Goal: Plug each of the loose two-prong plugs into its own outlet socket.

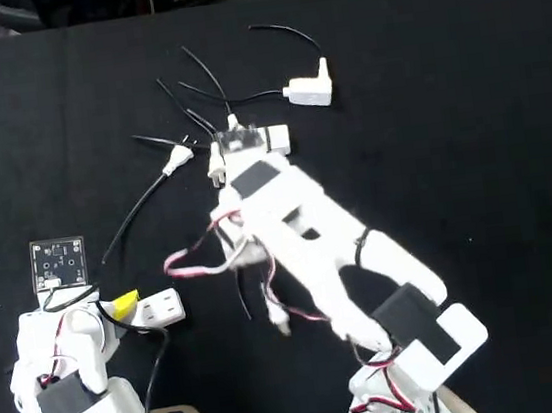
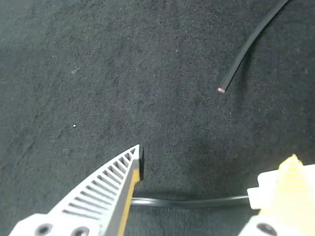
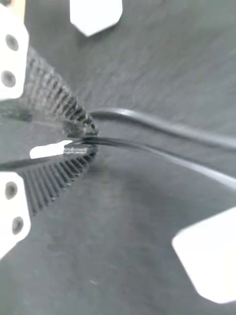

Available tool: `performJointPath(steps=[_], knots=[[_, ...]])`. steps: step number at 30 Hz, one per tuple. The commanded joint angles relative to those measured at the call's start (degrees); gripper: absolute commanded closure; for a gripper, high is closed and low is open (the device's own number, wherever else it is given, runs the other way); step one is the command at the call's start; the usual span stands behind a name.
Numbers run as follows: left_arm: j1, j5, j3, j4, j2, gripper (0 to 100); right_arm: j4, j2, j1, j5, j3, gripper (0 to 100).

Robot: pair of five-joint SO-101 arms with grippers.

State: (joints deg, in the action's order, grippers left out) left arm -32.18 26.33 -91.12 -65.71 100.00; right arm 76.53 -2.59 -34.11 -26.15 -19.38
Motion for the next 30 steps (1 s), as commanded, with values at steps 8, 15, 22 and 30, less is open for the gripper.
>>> performJointPath(steps=[8, 15, 22, 30], knots=[[-0.31, -0.26, 0.31, 0.88, 0.0, 59, -12.22, -0.75, -2.55, 13.89, 9.54, 98.7], [-0.31, -0.26, 0.31, 0.97, 0.0, 59, -21.89, -6.64, -5.8, 23.21, 3.91, 98.6], [-0.31, -0.26, 0.31, 0.97, 0.0, 59, -22.95, -15.6, -7.21, 33.58, 3.12, 98.3], [-0.31, -0.26, 0.22, 1.05, 0.0, 59, -18.9, -13.58, -6.51, 42.9, 3.21, 97.0]])
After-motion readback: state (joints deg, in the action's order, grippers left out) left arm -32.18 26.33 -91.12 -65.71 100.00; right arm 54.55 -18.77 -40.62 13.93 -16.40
